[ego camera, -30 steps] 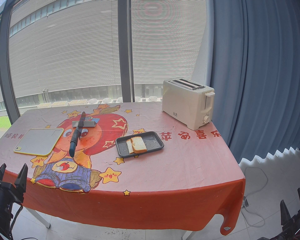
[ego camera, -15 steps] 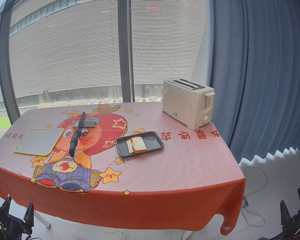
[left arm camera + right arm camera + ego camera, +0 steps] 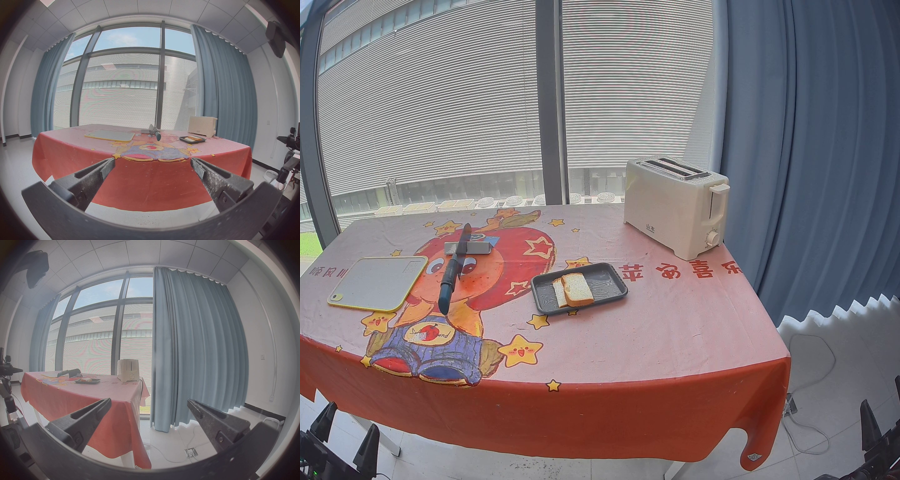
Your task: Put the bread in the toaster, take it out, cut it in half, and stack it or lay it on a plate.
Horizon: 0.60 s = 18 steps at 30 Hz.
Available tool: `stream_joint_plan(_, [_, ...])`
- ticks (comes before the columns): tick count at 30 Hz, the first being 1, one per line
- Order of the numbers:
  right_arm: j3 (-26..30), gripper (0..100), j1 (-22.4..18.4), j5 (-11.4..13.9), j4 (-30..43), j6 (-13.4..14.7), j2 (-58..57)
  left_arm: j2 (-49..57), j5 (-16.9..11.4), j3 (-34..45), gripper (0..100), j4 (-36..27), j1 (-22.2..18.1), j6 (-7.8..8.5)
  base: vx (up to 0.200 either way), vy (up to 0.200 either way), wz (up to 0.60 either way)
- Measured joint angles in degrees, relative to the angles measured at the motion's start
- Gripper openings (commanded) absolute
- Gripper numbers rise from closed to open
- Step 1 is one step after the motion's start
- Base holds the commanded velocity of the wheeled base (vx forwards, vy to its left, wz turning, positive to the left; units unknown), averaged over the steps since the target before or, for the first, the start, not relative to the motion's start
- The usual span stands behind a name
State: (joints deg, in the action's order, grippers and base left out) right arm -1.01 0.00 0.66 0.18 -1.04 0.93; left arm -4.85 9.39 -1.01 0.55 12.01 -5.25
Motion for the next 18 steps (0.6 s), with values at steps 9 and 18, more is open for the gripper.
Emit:
stream_joint_plan(9, [0.0, 100, 0.0, 0.0, 0.0, 0.0, 0.0, 0.6, -3.3, 0.0, 100, 0.0, 0.0, 1.97, 0.000, 0.000, 0.00])
stream_joint_plan(18, [0.0, 100, 0.0, 0.0, 0.0, 0.0, 0.0, 0.6, -8.3, 0.0, 100, -0.3, 0.0, 4.71, 0.000, 0.000, 0.00])
